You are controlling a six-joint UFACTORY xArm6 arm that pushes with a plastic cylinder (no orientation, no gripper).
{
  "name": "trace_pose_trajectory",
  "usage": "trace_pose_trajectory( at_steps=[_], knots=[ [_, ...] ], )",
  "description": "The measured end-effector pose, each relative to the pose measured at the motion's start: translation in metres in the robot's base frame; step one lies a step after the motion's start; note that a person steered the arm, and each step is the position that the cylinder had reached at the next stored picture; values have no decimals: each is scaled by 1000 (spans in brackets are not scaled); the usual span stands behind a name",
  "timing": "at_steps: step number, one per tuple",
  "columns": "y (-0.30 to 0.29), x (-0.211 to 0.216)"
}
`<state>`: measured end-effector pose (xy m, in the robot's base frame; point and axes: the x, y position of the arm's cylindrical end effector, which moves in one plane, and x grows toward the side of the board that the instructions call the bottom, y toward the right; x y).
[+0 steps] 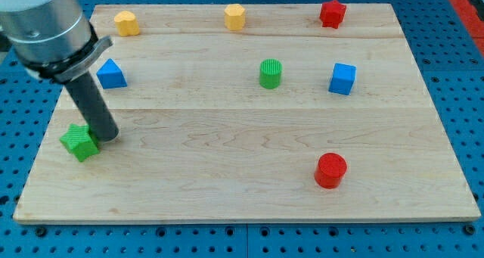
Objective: Push the green circle vertically below to the yellow hexagon
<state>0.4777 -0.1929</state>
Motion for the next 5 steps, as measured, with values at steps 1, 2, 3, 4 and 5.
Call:
trace_pose_trajectory(
  at_steps=[1,2,3,4,5],
  knots=[
    [-35,-18],
    [-37,6],
    [-28,33],
    [46,-19],
    [116,-75]
  ],
)
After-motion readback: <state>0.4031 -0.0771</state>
